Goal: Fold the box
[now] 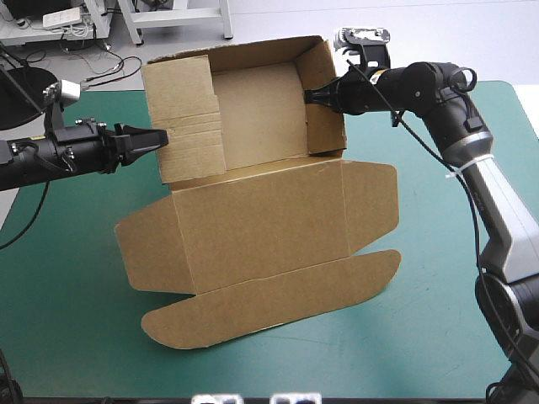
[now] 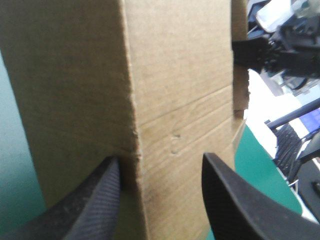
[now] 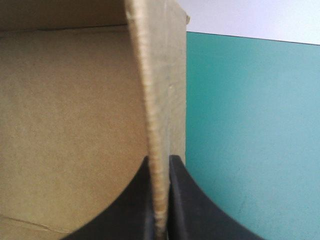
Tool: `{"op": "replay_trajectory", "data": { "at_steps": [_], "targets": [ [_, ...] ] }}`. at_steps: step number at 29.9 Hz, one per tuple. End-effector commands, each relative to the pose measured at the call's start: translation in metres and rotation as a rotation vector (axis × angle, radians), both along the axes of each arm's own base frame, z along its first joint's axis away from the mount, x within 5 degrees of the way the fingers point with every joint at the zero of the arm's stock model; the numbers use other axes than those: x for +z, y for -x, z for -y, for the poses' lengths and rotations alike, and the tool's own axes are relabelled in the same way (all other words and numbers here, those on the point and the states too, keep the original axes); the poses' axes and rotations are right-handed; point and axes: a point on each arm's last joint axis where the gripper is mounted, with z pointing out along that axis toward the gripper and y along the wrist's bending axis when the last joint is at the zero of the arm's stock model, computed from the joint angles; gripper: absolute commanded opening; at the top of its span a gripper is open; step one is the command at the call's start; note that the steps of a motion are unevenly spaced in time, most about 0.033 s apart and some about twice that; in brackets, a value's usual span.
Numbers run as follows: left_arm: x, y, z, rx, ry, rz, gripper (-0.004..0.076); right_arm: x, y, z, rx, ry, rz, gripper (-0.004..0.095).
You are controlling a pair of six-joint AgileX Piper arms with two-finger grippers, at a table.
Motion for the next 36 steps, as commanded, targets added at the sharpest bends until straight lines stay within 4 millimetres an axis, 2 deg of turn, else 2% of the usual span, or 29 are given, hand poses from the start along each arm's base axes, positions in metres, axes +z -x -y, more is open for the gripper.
{"op": "replay_trajectory", "data": {
  "at_steps": [1, 6, 10, 16, 21, 24, 27, 34, 36],
  "targets": [
    [0.017, 0.010, 0.003, 0.015, -0.018, 0.066, 0.0364, 0.039, 0.018, 0.003, 0.013, -0.116, 0.110, -0.0014],
    [0.019, 0.005, 0.000, 0.071, -0.014, 0.093, 0.0364, 0.037, 0.024, -0.006, 0.066, -0.119, 0.084, -0.0013],
    [0.017, 0.003, -0.001, 0.075, -0.013, 0.089, 0.0340, 0.037, 0.032, -0.025, 0.110, -0.096, 0.102, -0.0012],
    [0.010, 0.000, -0.005, 0.086, -0.087, 0.068, 0.0185, 0.035, 0.043, -0.046, 0.125, -0.039, 0.105, -0.0013],
    [0.002, -0.002, -0.011, 0.134, -0.162, 0.018, 0.0104, 0.032, 0.045, -0.046, 0.134, -0.034, 0.069, -0.0013],
    [-0.003, -0.005, -0.007, 0.142, -0.250, 0.021, -0.0012, 0.030, 0.048, -0.045, 0.146, -0.012, 0.039, -0.0013],
    [-0.008, -0.010, 0.002, 0.175, -0.352, 0.021, -0.0010, 0.027, 0.049, -0.044, 0.146, 0.005, 0.006, -0.0012],
    [-0.012, -0.013, 0.045, 0.197, -0.530, 0.083, -0.0010, 0.017, 0.054, -0.039, 0.143, 0.093, -0.095, -0.0013],
    [-0.015, -0.014, 0.052, 0.204, -0.554, 0.069, -0.0010, 0.014, 0.055, -0.038, 0.144, 0.110, -0.124, -0.0013]
  ]
}}
